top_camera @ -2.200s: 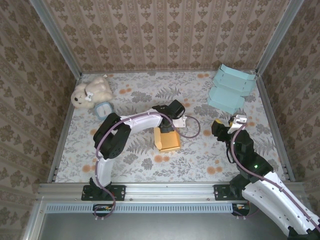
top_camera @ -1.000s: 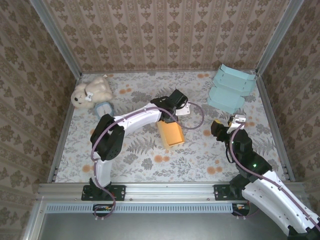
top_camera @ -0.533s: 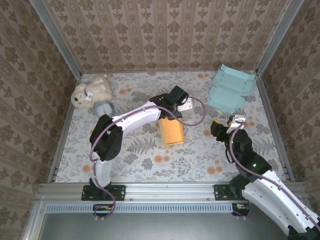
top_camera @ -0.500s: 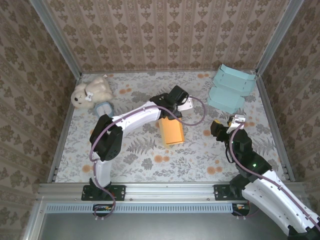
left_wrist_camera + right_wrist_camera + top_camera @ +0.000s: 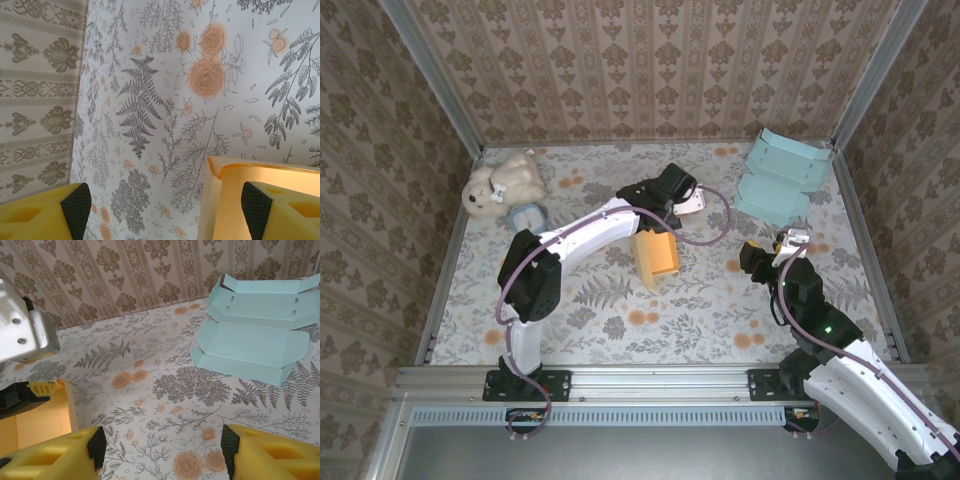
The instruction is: Fold the paper box
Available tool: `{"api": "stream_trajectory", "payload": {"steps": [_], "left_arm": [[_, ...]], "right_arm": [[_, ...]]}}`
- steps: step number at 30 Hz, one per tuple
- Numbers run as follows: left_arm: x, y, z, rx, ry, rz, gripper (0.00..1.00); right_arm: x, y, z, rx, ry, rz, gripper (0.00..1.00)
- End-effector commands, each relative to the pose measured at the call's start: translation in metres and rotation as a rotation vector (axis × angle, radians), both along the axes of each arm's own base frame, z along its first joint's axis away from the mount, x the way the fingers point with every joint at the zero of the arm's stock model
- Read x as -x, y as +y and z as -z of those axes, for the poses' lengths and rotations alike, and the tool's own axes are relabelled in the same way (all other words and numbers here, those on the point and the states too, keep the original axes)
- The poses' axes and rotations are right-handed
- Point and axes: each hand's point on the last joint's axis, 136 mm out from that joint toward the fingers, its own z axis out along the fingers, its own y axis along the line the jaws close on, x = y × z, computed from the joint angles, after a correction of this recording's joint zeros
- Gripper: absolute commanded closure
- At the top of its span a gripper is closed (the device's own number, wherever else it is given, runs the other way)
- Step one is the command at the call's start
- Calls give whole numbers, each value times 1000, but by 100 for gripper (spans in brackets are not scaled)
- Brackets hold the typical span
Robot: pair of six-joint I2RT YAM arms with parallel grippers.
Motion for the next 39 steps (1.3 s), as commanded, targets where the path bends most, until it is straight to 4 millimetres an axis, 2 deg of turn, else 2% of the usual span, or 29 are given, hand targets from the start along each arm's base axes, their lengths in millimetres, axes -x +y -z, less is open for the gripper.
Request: {"api": "stream_trajectory", "payload": {"steps": [1,4,7,8,13,16,21,25,29,32,35,36,39], "left_arm": [[-6,8,-5,41,14,-15,16],[-20,15,3,82,72,-43,7],[-38,26,14,126,137,-70,6],[-45,30,18,144,158,-79,0],[-73,44,36,210,235,-119,0],[-87,45,38,313,286,-149,0],[-117,52,38,524,334,-292,0],[-138,61,52,579,318,-400,0],[-141,66,79,509,335,-407,0],[-146,72,89,500,336,-419,0],[-149,75,89,524,340,-432,0],[-158,91,88,534,331,-463,0],[-161,93,78,552,319,-465,0]], "right_arm": [[-3,2,0,-23,-8,-1,35],[-4,5,2,-17,1,-12,34],[-5,9,1,-29,7,-31,34],[-5,10,1,-32,9,-34,34],[-5,15,-1,-51,6,-58,33],[-5,21,-1,-76,13,-85,33],[-6,31,0,-109,31,-124,33],[-8,38,4,-127,53,-150,33],[-9,43,7,-132,71,-164,33],[-9,44,7,-135,74,-171,33],[-9,45,7,-140,72,-173,33],[-10,45,7,-141,72,-175,33],[-11,47,9,-144,77,-179,33]]}}
